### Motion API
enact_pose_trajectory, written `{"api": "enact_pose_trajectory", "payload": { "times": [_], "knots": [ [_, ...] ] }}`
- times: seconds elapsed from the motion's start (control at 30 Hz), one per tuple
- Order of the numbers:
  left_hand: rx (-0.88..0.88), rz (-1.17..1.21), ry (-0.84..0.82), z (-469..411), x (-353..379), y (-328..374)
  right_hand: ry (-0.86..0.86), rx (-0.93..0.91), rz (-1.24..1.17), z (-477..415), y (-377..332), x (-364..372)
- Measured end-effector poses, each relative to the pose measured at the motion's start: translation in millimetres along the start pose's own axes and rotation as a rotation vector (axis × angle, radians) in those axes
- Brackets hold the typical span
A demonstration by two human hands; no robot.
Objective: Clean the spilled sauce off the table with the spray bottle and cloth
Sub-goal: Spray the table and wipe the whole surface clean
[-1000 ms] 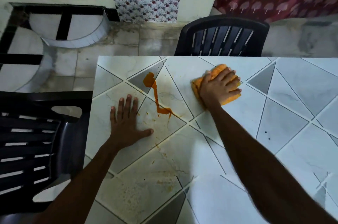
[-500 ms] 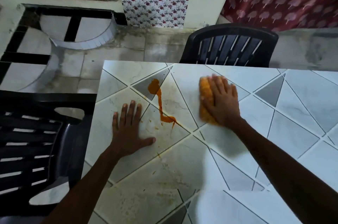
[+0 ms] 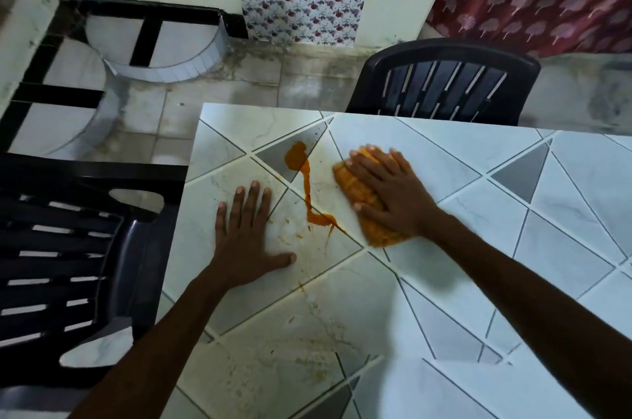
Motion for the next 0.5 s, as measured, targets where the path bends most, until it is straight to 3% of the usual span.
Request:
{"api": "enact_pose_trajectory", "payload": {
  "times": [0.07,0.2,0.27,0.33,0.43,0.5],
  "knots": [
    [0.003,0.020,0.004,0.0,-0.5,1.4,0.059,0.219,-0.029,6.2,43.3,-10.1],
    [-0.006,0.015,0.014,-0.6,-1.3,-1.3,0.282,1.014,-0.163,-20.2,94.3,-29.7],
    [-0.009,0.004,0.017,0.4,-1.0,-1.4,0.296,1.151,-0.217,-43.6,77.9,-29.5],
    [-0.005,0.006,0.016,0.5,-1.5,-0.8,0.246,0.918,-0.155,-79.0,45.4,-25.4],
    [-0.006,0.012,0.007,0.6,-1.5,-1.0,0.117,0.255,-0.050,-95.2,-31.3,-8.8],
    [0.009,0.034,0.028,2.2,-2.4,-1.3,0.049,-0.002,0.017,-68.8,-53.3,2.3]
  ]
}}
Point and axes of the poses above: each hand's wrist, its own z-axis away from the middle knuckle, its own x-axis out of the palm, y = z × x, the point moved 10 cm from there along -z, towards the middle knuckle, and after that the axes turned 4 degrees about -z, right-handed, at the moved point
